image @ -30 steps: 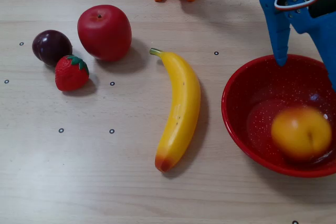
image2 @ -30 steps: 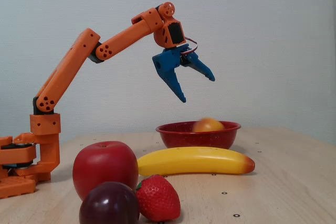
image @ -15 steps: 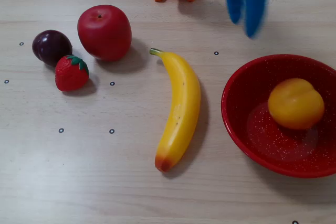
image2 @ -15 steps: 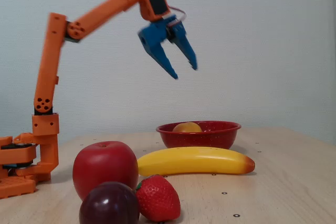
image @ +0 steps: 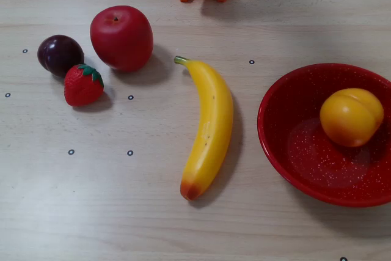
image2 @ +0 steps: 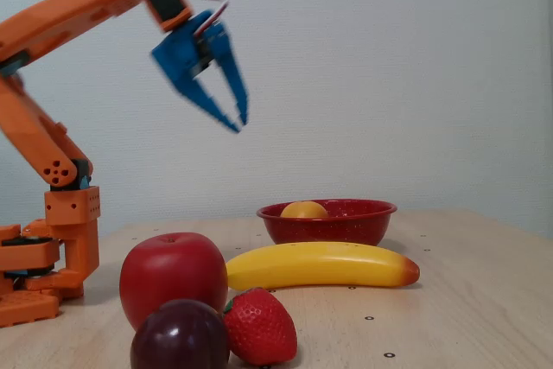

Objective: Put the peach in the red bowl.

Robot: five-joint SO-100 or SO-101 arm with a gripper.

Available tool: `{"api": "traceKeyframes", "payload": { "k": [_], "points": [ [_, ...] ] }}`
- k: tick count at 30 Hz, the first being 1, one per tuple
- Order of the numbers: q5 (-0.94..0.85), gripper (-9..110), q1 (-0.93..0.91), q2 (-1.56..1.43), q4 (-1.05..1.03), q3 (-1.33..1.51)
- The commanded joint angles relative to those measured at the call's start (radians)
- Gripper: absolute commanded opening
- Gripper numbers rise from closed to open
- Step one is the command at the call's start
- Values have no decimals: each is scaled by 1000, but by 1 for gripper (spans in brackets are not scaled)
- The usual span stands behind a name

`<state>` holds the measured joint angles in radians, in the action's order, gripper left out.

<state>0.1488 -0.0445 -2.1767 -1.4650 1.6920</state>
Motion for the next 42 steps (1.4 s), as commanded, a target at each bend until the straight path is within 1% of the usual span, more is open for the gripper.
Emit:
{"api": "traceKeyframes", "payload": {
  "k": [1,3,7,12,16,20,28,42],
  "points": [
    [54,0,28,-206,81,173],
    [61,0,41,-362,123,359],
    [60,0,58,-611,132,644],
    [-14,0,83,-897,232,983],
    [-103,0,71,-1028,321,1187],
    [-126,0,69,-1029,509,1347],
    [-158,0,66,-1031,534,1355],
    [-158,0,66,-1031,534,1355]
  ]
}}
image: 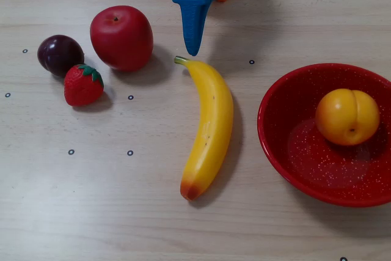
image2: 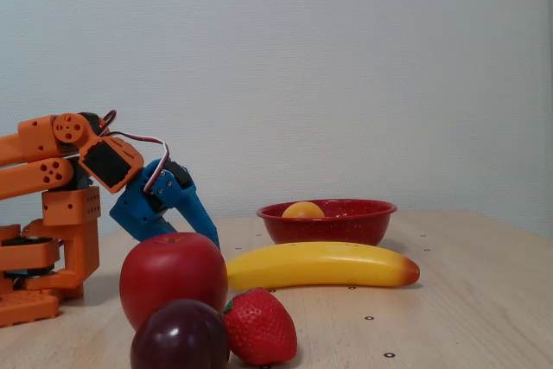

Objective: Put the peach in the red bowl.

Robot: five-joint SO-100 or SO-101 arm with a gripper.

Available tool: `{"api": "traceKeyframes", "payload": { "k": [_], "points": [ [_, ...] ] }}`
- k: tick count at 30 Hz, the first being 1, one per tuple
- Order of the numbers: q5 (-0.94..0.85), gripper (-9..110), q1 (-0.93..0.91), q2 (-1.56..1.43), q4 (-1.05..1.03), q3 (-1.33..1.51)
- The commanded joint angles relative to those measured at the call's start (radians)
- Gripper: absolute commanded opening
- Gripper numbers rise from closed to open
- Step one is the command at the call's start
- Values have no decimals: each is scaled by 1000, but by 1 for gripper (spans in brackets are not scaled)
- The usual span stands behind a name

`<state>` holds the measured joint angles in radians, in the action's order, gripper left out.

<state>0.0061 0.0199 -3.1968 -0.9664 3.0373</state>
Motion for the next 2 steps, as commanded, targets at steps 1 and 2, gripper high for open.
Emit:
{"api": "traceKeyframes", "payload": {
  "k": [1,2],
  "points": [
    [-15,0,2,-11,35,9],
    [-15,0,2,-11,35,9]
  ]
}}
